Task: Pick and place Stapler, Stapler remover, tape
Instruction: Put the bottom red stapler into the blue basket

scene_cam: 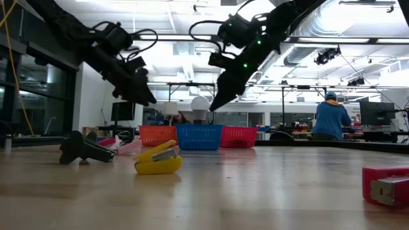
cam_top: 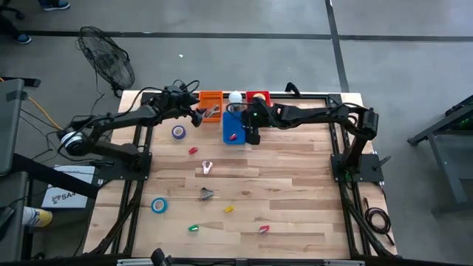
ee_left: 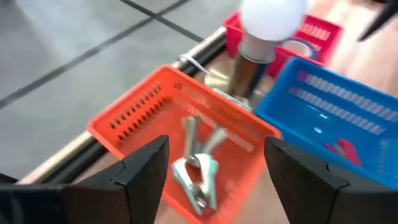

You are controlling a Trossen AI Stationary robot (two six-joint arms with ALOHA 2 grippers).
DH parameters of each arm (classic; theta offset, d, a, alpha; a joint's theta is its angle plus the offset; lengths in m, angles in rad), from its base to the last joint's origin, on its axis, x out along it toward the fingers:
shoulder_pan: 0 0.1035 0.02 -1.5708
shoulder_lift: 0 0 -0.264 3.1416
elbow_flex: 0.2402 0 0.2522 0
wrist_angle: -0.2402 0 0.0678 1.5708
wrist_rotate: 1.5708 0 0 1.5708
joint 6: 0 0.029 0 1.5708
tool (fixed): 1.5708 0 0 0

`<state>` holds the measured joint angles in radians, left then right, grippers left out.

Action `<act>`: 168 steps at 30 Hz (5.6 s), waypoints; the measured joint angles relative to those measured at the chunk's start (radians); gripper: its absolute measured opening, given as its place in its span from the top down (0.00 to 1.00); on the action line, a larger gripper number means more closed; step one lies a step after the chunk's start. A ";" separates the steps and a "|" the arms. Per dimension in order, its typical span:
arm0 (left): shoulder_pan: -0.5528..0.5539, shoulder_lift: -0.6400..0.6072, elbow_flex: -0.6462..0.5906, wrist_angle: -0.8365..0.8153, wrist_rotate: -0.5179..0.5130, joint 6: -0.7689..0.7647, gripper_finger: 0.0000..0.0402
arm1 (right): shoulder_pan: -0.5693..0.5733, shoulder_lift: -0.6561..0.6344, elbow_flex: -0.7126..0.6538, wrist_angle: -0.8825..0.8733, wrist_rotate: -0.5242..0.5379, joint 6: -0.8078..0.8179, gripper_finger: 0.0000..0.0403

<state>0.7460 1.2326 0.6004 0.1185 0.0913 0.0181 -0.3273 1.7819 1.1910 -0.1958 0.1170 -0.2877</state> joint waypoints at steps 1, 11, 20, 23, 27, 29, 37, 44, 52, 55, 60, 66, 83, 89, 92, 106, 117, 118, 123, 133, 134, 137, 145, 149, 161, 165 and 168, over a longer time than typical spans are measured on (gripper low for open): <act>0.000 -0.021 0.000 -0.034 0.009 0.000 0.35 | 0.002 -0.004 -0.007 -0.012 -0.006 0.003 0.36; -0.113 -0.154 0.000 -0.264 -0.042 -0.034 0.35 | 0.037 -0.096 -0.077 -0.039 -0.020 0.037 0.36; -0.265 -0.182 -0.001 -0.398 -0.198 -0.115 0.35 | 0.089 -0.207 -0.232 -0.021 -0.020 0.069 0.36; -0.305 -0.183 -0.001 -0.416 -0.230 -0.142 0.35 | 0.114 -0.254 -0.284 -0.008 -0.020 0.099 0.36; -0.353 -0.183 -0.001 -0.416 -0.241 -0.175 0.35 | 0.168 -0.314 -0.344 0.005 -0.026 0.136 0.36; -0.375 -0.183 -0.001 -0.417 -0.241 -0.189 0.35 | 0.199 -0.339 -0.374 0.012 -0.025 0.149 0.36; -0.453 -0.183 -0.001 -0.418 -0.292 -0.243 0.35 | 0.307 -0.389 -0.466 0.096 -0.025 0.197 0.36; -0.507 -0.183 -0.001 -0.438 -0.313 -0.300 0.35 | 0.412 -0.390 -0.535 0.169 -0.046 0.267 0.36; -0.583 -0.183 -0.001 -0.443 -0.344 -0.373 0.35 | 0.575 -0.390 -0.601 0.253 -0.034 0.376 0.36; -0.611 -0.183 -0.001 -0.443 -0.346 -0.398 0.35 | 0.641 -0.390 -0.620 0.255 0.000 0.432 0.36; -0.655 -0.183 -0.001 -0.438 -0.349 -0.436 0.35 | 0.760 -0.384 -0.658 0.327 0.058 0.487 0.36; -0.702 -0.183 -0.001 -0.426 -0.349 -0.458 0.35 | 0.906 -0.323 -0.683 0.436 0.130 0.514 0.36; -0.782 -0.183 -0.002 -0.406 -0.386 -0.518 0.35 | 1.090 0.087 -0.615 0.857 0.228 0.595 0.36; -0.781 -0.183 -0.002 -0.407 -0.386 -0.525 0.35 | 1.089 0.180 -0.511 0.866 0.220 0.539 0.36; -0.781 -0.182 -0.002 -0.406 -0.385 -0.531 0.35 | 1.089 0.182 -0.500 0.852 0.212 0.543 0.36; -0.781 -0.182 -0.002 -0.409 -0.371 -0.540 0.35 | 1.087 0.183 -0.502 0.847 0.206 0.532 0.70; -0.781 -0.182 -0.002 -0.409 -0.372 -0.538 0.35 | 1.073 0.180 -0.504 0.862 0.211 0.562 0.88; -0.781 -0.182 -0.002 -0.409 -0.372 -0.535 0.35 | 1.066 0.177 -0.504 0.859 0.214 0.575 0.88; -0.779 -0.182 -0.002 -0.409 -0.398 -0.503 0.35 | 0.995 0.151 -0.506 0.827 0.223 0.594 0.88; -0.779 -0.182 -0.002 -0.423 -0.477 -0.442 0.35 | 0.732 0.009 -0.506 0.595 0.165 0.497 0.88; -0.779 -0.182 -0.002 -0.428 -0.491 -0.442 0.35 | 0.702 -0.010 -0.506 0.573 0.157 0.477 0.88; -0.779 -0.182 -0.002 -0.442 -0.519 -0.442 0.35 | 0.613 -0.062 -0.505 0.529 0.136 0.416 0.88; -0.779 -0.182 -0.002 -0.486 -0.583 -0.474 0.35 | 0.422 -0.165 -0.505 0.515 0.115 0.308 0.88; -0.779 -0.182 -0.002 -0.504 -0.651 -0.494 0.35 | 0.336 -0.174 -0.504 0.544 0.106 0.306 0.88; -0.778 -0.182 -0.001 -0.618 -0.763 -0.562 0.35 | 0.112 -0.087 -0.301 0.413 -0.080 0.161 0.88; -0.778 -0.182 -0.001 -0.716 -0.797 -0.649 0.35 | 0.064 -0.021 -0.182 0.252 -0.112 0.097 0.88; -0.778 -0.182 -0.001 -0.762 -0.827 -0.705 0.35 | 0.036 0.035 -0.091 0.140 -0.125 0.054 0.88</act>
<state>-0.0322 1.0508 0.5999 -0.6437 -0.7357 -0.6873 -0.2913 1.8167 1.0999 -0.0560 -0.0077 -0.2332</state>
